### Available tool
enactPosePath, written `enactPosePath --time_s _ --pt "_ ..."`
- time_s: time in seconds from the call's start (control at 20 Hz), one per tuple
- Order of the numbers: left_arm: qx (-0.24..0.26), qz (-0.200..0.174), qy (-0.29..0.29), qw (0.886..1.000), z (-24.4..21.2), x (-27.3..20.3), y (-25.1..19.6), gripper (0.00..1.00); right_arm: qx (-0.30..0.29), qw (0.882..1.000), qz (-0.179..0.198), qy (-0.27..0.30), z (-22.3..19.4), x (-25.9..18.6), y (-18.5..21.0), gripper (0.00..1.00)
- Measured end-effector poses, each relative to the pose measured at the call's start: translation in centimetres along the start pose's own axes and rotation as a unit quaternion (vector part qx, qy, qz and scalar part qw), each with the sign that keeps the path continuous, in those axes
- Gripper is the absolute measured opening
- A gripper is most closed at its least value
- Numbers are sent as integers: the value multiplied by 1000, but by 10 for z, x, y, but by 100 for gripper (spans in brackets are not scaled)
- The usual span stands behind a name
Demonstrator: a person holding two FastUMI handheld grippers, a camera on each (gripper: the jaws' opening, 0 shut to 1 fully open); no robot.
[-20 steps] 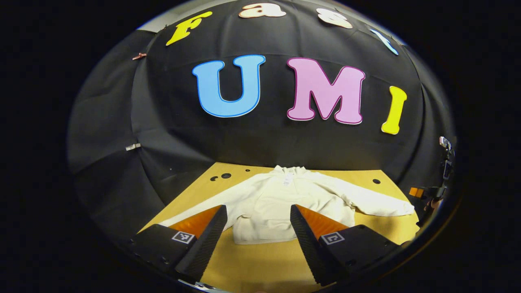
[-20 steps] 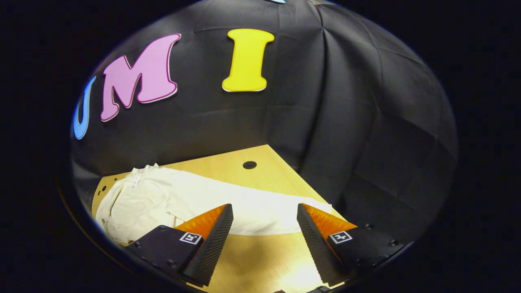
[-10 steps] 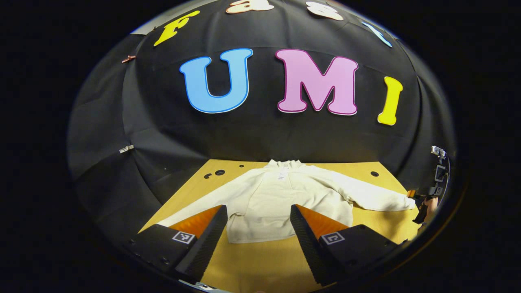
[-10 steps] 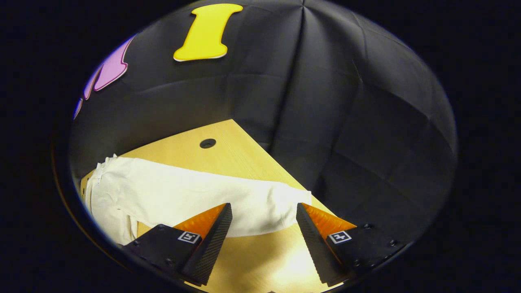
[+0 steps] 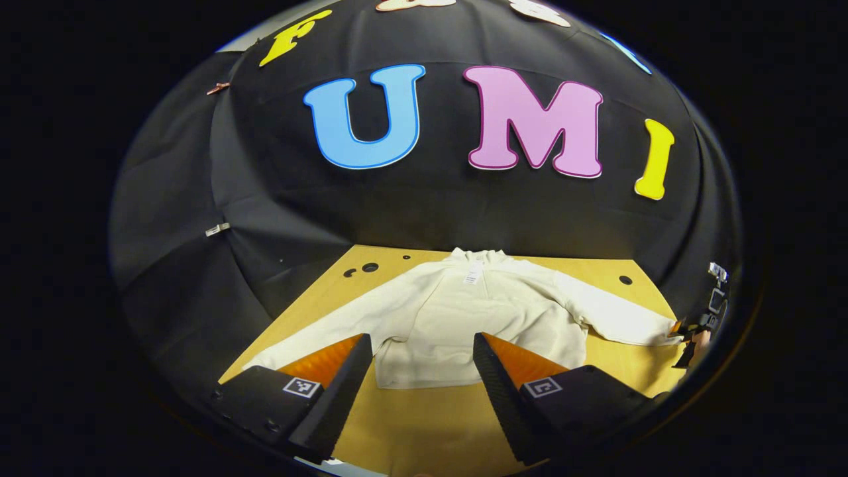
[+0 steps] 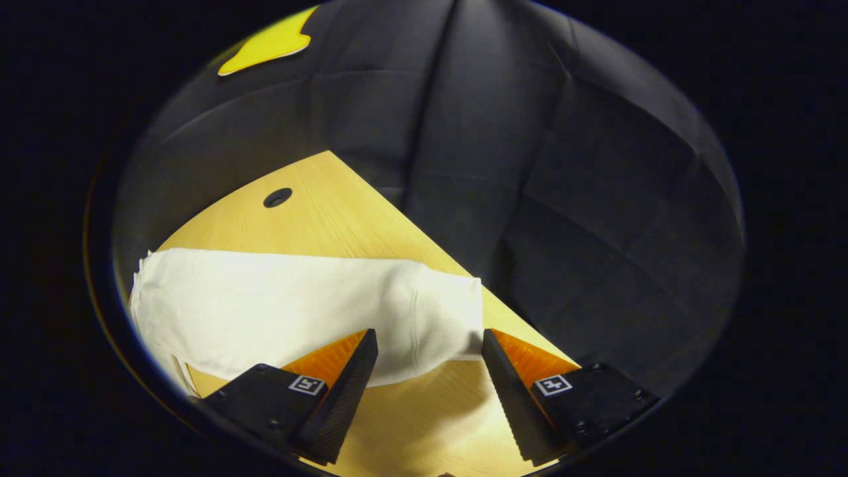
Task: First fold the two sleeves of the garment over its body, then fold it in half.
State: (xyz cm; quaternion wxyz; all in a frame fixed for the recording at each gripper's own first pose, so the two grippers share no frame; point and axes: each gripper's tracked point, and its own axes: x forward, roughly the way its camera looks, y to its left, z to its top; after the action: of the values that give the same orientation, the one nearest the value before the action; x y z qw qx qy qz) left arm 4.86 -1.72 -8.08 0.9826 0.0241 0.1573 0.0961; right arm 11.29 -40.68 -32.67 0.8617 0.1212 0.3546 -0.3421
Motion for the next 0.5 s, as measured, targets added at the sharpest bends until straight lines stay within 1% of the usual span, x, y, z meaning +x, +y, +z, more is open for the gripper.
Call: enactPosePath --time_s 0.1,0.15,0.25,0.35,0.45,0.5 --pt "-3 0 5 1000 0 -1 -4 95 2 1000 4 1 -4 -3 2 98" --pt "0 0 5 1000 1 -1 -7 95 4 1000 11 9 -7 -4 4 98" --pt "10 -1 7 1000 2 0 -12 95 14 1000 18 6 -4 -2 2 98" --pt "11 -5 3 1000 6 -1 -17 96 4 1000 22 -2 -3 -6 0 98" --pt "10 -14 4 1000 7 -1 -23 96 0 999 34 -5 -2 -4 8 97" --pt "9 -19 9 1000 5 -1 -27 95 -7 999 36 -8 -1 0 11 89"
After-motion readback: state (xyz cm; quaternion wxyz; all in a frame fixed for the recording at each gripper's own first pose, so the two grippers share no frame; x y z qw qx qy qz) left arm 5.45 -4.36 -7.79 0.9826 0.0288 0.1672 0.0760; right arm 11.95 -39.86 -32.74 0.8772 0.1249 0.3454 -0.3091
